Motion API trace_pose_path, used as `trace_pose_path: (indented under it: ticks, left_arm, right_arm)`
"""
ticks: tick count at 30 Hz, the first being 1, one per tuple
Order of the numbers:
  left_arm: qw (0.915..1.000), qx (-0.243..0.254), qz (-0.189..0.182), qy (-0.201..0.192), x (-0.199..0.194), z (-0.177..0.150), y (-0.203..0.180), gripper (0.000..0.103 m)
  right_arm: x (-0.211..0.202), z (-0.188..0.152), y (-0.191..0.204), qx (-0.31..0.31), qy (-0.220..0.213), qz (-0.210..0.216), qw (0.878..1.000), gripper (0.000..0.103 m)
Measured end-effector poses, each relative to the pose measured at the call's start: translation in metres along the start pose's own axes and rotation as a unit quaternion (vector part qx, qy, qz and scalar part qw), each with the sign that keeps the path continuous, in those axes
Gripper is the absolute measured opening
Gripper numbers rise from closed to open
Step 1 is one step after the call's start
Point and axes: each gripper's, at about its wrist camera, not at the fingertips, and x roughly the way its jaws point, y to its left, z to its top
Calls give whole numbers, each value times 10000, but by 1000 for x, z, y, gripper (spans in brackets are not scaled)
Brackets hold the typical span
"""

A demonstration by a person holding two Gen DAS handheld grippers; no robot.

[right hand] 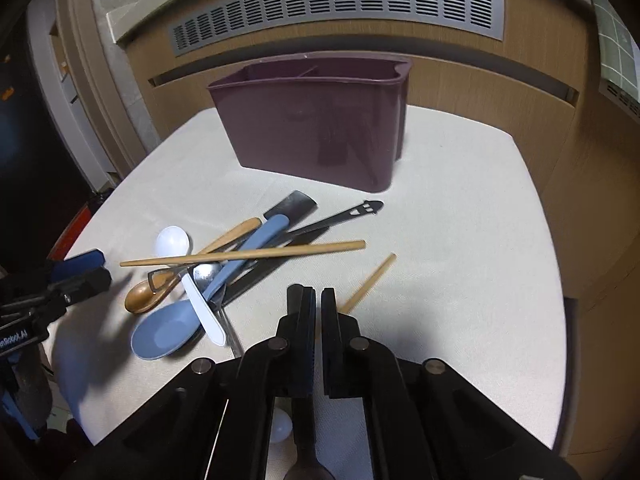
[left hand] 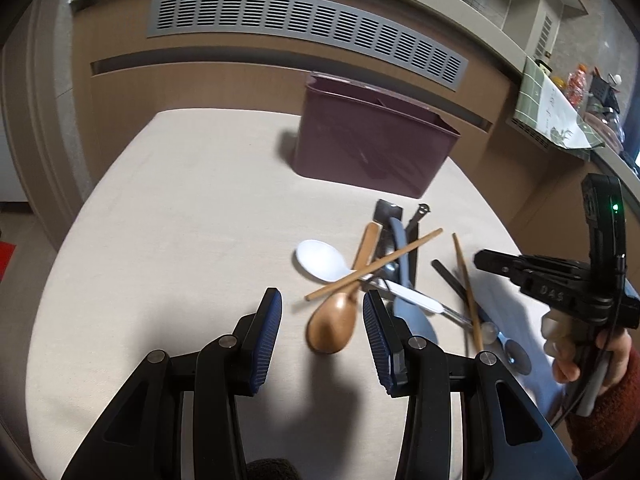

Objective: Organize utensils
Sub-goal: 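Reach the right gripper into the pile and grasp the wooden chopsticks, then lift the chopsticks upright with the right gripper toward the maroon caddy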

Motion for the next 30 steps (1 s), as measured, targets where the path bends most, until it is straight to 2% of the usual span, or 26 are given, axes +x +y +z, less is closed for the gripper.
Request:
trace_pose_path:
  ticks: [3,6,10,13,17,20,22,25,28,30]
  left_arm:
    - [10000,-47,-7,6,-1,-2,5,43]
    - [10000,-37,-29,-8,0,-1,6,43]
    - [9998,117,-50,-136,-2,4,4,43]
    - [9992,343,-36,-189,0,12,4,43]
    - [9980,622,-105,-100,13,22,1,43]
    - [9964,738,-375,204,27,29,-6,43]
    - [9940,887,-548,315,32,32,-14,43]
    - [9895,1116,-778,486,40,37,-32,43]
    - [9823,1356,-1069,720,53,45,-53,43]
    - [9781,1590,-1050,836,66,50,-67,43]
  right_arm:
    - [0,-5,-14,444,106,5,9990,8]
    - [7,-9,-23,878,284,116,9957,9]
    - [18,-5,-23,1215,380,319,9914,12]
    - [32,1,-20,1325,559,285,9892,15]
    - [37,10,-4,1033,545,-157,9930,15]
    - [40,14,18,334,500,-686,9958,16]
    - [39,13,23,17,454,-808,9957,8]
    - [26,8,11,129,329,-680,9971,3]
    - [7,-1,-14,360,147,-795,9961,4]
    - [-6,-10,-33,613,64,-695,9957,4]
